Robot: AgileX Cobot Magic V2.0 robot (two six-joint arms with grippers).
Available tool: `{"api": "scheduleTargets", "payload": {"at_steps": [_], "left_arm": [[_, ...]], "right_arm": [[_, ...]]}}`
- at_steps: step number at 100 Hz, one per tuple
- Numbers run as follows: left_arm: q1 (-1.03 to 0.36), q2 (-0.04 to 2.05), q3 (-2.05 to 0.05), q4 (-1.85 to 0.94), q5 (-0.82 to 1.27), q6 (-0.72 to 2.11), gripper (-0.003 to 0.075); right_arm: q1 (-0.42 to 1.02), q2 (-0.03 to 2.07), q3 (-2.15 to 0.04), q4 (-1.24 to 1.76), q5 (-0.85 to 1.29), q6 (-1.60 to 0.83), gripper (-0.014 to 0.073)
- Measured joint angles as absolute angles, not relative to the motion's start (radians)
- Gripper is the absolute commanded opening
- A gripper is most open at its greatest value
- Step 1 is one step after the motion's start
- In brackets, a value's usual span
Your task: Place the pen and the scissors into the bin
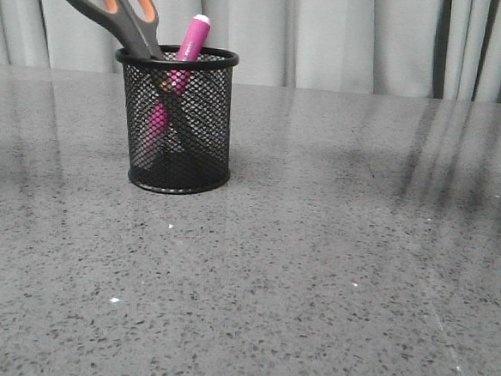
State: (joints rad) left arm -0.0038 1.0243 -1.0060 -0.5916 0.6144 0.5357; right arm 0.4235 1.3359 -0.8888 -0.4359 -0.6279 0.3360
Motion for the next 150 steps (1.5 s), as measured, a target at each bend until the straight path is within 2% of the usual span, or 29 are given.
{"api": "scheduleTargets", "payload": {"at_steps": [13, 27, 49, 69, 90, 106, 150], "left_arm": [[-0.004, 0.958, -0.957, -0.589, 0.554, 0.536, -0.0022], [-0.004, 0.838, -0.811, -0.589, 0.399, 0.536, -0.0022], [-0.004, 0.579, -0.522, -0.591, 0.151, 0.536, -0.0022], [-0.004, 0.360, -0.341, -0.599, 0.140, 0.536, -0.0022], [-0.004, 0.204, -0.257, -0.628, 0.131, 0.536, -0.0022], [-0.004, 0.178, -0.255, -0.635, 0.124, 0.536, -0.0022], [-0.016, 0.178, -0.255, -0.636, 0.138, 0.536, -0.0022]], "right_arm": [[0.369, 1.196, -0.879, -0.436, -0.420, 0.336, -0.0074], [0.274, 1.050, -0.797, -0.434, -0.352, 0.336, -0.0074], [0.085, 0.812, -0.534, -0.430, -0.444, 0.336, -0.0074], [0.001, 0.593, -0.234, -0.306, -0.598, 0.336, -0.0074], [-0.018, 0.419, 0.005, -0.192, -0.607, 0.336, -0.0074], [-0.018, 0.351, 0.010, -0.174, -0.551, 0.336, -0.0074], [-0.018, 0.347, 0.010, -0.170, -0.536, 0.336, -0.0074]]}}
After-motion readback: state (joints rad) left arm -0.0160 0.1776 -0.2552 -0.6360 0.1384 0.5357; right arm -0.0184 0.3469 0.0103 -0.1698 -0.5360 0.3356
